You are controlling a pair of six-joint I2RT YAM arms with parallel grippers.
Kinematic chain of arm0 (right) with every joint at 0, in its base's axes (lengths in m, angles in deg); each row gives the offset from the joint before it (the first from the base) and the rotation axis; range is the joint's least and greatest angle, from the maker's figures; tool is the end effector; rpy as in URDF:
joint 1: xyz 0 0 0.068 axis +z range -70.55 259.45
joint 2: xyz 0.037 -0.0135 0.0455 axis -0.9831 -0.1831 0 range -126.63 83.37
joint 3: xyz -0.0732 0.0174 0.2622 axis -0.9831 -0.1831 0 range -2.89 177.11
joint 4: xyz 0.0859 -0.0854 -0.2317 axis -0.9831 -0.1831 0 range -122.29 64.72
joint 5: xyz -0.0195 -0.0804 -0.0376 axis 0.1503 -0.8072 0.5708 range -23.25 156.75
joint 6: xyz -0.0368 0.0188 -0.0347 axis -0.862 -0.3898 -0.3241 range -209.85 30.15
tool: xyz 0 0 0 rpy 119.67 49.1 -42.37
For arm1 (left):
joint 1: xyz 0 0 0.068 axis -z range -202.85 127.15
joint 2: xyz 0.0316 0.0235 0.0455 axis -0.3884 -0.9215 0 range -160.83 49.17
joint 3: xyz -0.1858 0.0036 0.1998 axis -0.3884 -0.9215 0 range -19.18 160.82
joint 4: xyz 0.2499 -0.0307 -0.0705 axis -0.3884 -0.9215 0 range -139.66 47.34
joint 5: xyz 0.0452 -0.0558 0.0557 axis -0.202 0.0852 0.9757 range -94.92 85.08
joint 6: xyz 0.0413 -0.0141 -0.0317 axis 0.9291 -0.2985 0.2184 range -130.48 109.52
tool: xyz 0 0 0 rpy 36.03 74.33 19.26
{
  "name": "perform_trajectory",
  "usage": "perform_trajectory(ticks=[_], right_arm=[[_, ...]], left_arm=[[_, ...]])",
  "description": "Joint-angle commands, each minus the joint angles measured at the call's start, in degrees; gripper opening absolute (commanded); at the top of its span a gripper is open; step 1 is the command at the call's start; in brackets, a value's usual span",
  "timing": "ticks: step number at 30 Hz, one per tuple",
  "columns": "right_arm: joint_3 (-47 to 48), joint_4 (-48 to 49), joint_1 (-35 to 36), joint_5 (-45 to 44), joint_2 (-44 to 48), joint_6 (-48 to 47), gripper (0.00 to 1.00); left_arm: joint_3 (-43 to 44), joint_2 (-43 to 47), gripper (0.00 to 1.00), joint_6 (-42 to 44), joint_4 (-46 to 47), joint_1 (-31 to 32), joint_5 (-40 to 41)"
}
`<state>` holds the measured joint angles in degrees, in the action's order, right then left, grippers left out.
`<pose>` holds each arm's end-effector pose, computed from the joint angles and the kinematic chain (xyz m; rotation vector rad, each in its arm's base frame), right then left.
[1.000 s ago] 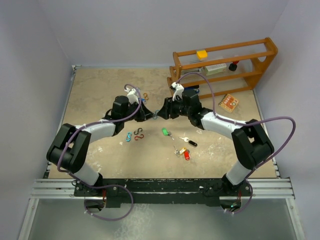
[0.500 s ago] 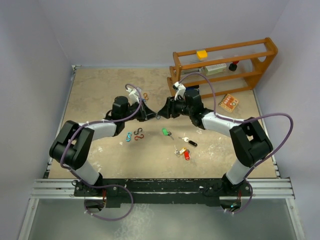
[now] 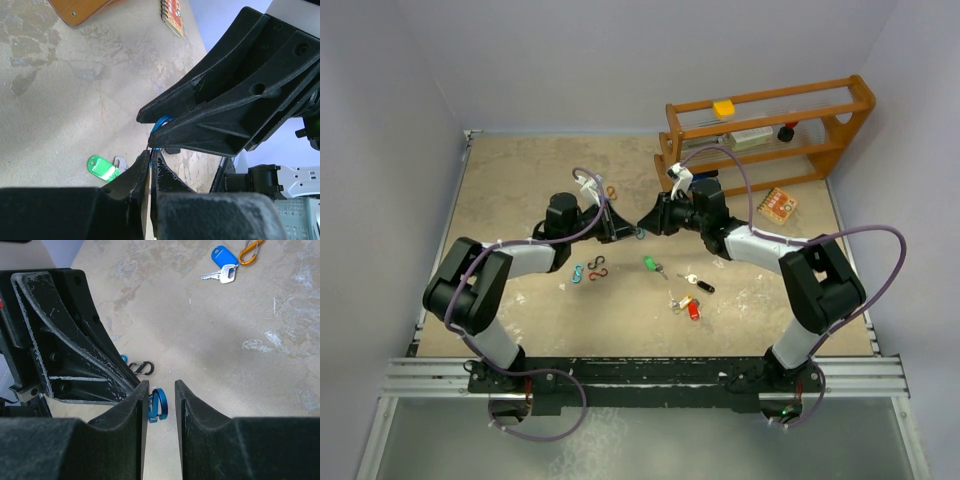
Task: Put the keys on the keyring
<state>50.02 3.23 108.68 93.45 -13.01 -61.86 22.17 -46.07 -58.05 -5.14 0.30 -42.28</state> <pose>0.3156 0.1950 0.2235 -0.3712 1.9191 1.1080 0.2997 -0.1517 0.1850 0.0715 2.0606 -1.4169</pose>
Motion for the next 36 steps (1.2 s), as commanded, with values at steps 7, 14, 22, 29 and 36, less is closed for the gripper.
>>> perform_trajectory(ticks=[7,14,22,29,36], right_arm=[[-2.34,4.00,-0.66,1.17,2.86,1.09,0.27],[-2.89,5.27,-1.02,1.15,3.10,1.65,0.05],[-2.98,5.06,-1.17,-0.22,3.04,2.05,0.00],[-1.74,3.83,-1.40,-1.52,2.68,4.89,0.00],[2.80,-1.83,-1.49,-2.07,1.14,7.32,0.00]], left_arm=[[-0.39,-0.22,0.00,-0.85,4.67,0.15,-2.25],[-0.06,-0.96,0.05,-0.78,4.00,0.18,-1.70],[0.58,0.72,0.37,2.36,-0.46,0.21,1.62],[0.43,4.88,0.43,8.42,-6.68,1.25,8.98],[0.49,10.77,0.47,17.04,-12.80,5.36,20.53]])
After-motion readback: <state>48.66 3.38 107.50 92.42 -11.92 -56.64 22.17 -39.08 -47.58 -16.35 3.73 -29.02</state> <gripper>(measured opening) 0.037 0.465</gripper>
